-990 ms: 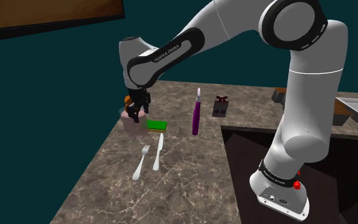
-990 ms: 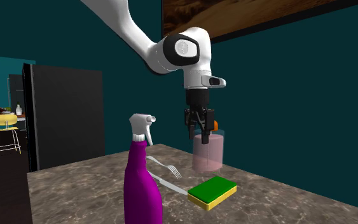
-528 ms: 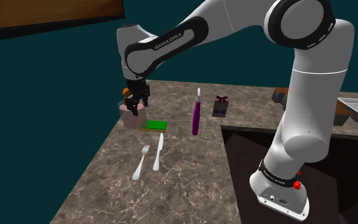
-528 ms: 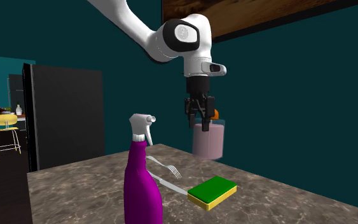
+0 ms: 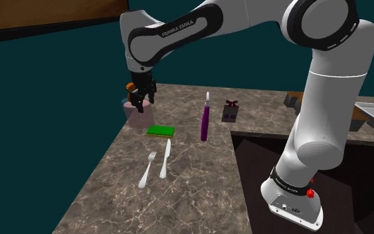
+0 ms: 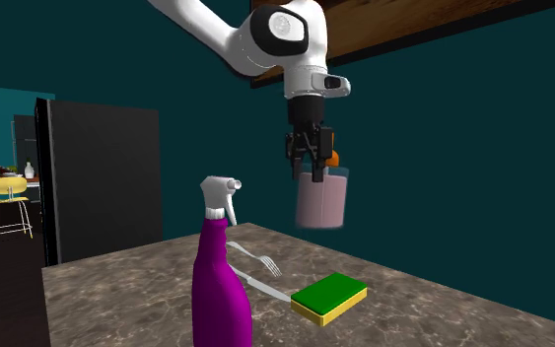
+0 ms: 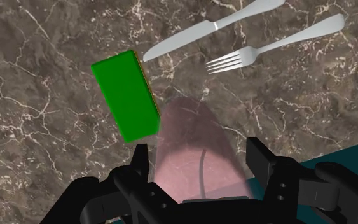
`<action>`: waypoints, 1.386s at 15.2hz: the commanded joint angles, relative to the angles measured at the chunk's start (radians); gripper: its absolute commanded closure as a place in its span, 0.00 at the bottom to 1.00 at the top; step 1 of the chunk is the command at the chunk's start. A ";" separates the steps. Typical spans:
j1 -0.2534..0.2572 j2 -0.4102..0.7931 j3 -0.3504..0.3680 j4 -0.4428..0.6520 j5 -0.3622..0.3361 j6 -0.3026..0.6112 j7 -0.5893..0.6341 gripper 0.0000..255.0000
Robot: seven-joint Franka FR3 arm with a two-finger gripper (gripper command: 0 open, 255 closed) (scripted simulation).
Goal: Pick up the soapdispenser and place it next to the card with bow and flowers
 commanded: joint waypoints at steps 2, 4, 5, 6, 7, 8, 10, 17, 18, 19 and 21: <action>0.000 -0.007 0.001 0.032 0.003 -0.039 -0.002 1.00; 0.000 -0.012 0.001 0.052 0.004 -0.064 -0.004 1.00; 0.000 -0.014 0.001 0.063 0.005 -0.077 -0.005 1.00; 0.000 -0.016 0.002 0.074 0.006 -0.090 -0.006 1.00; 0.000 -0.018 0.002 0.085 0.007 -0.102 -0.007 1.00; 0.001 -0.020 0.002 0.096 0.007 -0.115 -0.008 1.00; 0.001 -0.022 0.002 0.120 0.008 -0.142 -0.009 1.00; 0.002 -0.024 0.003 0.212 0.010 -0.235 -0.013 1.00; 0.003 -0.023 0.004 0.227 0.010 -0.249 -0.014 1.00; 0.003 -0.022 0.004 0.242 0.010 -0.263 -0.014 1.00; 0.004 -0.019 0.004 0.273 0.009 -0.290 -0.015 1.00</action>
